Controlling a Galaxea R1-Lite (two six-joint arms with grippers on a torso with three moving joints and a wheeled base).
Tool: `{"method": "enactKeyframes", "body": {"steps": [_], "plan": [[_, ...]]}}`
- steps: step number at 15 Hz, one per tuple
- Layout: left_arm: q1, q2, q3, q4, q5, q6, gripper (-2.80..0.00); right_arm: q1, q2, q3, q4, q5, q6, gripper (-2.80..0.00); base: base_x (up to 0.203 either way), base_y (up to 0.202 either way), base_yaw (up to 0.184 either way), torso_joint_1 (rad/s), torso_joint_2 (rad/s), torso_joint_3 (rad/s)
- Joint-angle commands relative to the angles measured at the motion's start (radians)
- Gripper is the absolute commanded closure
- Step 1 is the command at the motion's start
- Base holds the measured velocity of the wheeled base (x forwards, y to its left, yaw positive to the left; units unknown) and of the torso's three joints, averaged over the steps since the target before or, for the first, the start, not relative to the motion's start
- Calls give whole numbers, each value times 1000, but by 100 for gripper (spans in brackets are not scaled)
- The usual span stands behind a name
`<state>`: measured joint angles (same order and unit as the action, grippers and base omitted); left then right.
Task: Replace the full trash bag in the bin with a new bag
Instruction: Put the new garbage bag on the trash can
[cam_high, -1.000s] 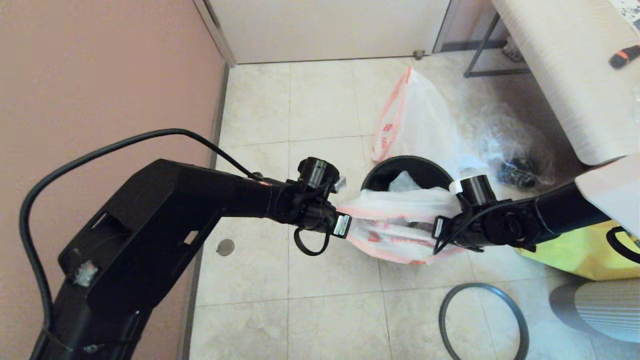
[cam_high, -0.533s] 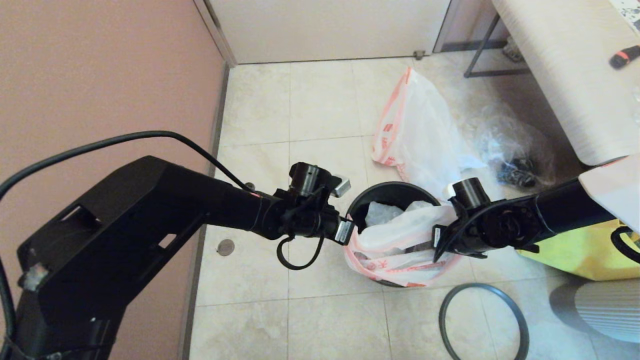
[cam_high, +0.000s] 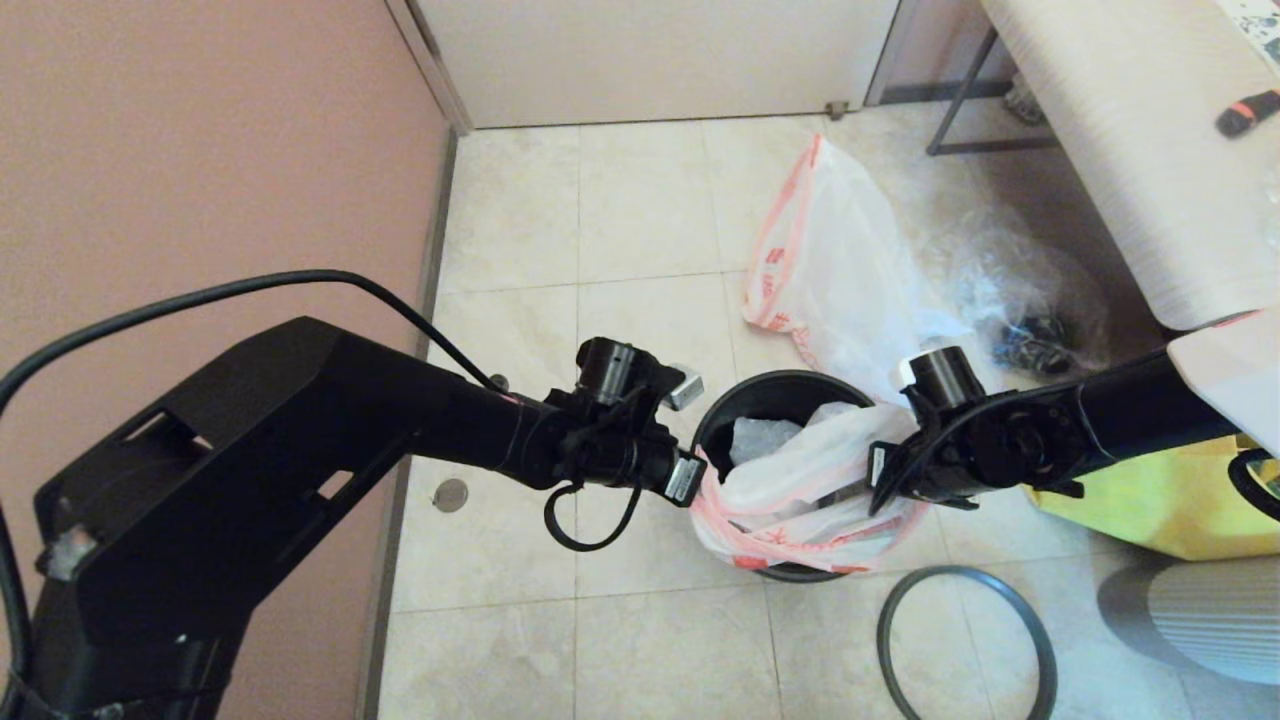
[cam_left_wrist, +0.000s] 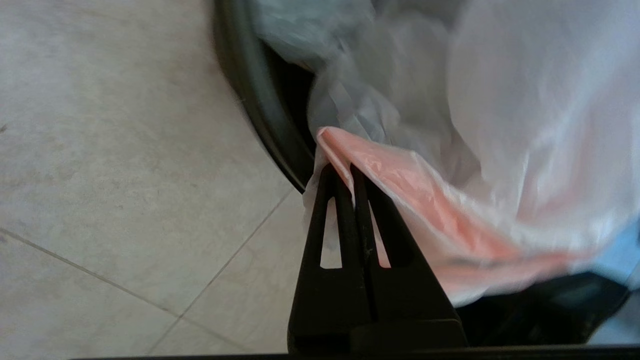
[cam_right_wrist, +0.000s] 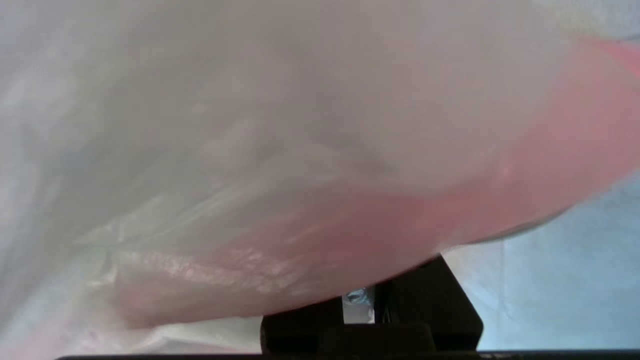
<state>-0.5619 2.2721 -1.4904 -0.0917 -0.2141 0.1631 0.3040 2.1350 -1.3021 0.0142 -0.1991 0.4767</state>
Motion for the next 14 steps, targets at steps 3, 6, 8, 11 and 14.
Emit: {"method": "enactKeyframes", "body": {"steps": [3, 6, 8, 11, 14], "plan": [[21, 13, 87, 7, -16, 185, 0, -10, 39, -6, -20, 0, 11, 0, 0, 0, 0, 0, 0, 0], [38, 22, 158, 20, -17, 313, 0, -23, 46, -31, -16, 0, 51, 0, 0, 0, 0, 0, 0, 0], [41, 31, 125, 33, -18, 309, 0, -23, 46, -32, -14, 1, 52, 0, 0, 0, 0, 0, 0, 0], [52, 55, 94, 28, -21, 302, 0, -20, 42, -31, -12, 3, 51, 0, 0, 0, 0, 0, 0, 0], [51, 69, 62, 27, -19, 271, -280, -13, 36, -28, -11, 3, 51, 0, 0, 0, 0, 0, 0, 0]]}}
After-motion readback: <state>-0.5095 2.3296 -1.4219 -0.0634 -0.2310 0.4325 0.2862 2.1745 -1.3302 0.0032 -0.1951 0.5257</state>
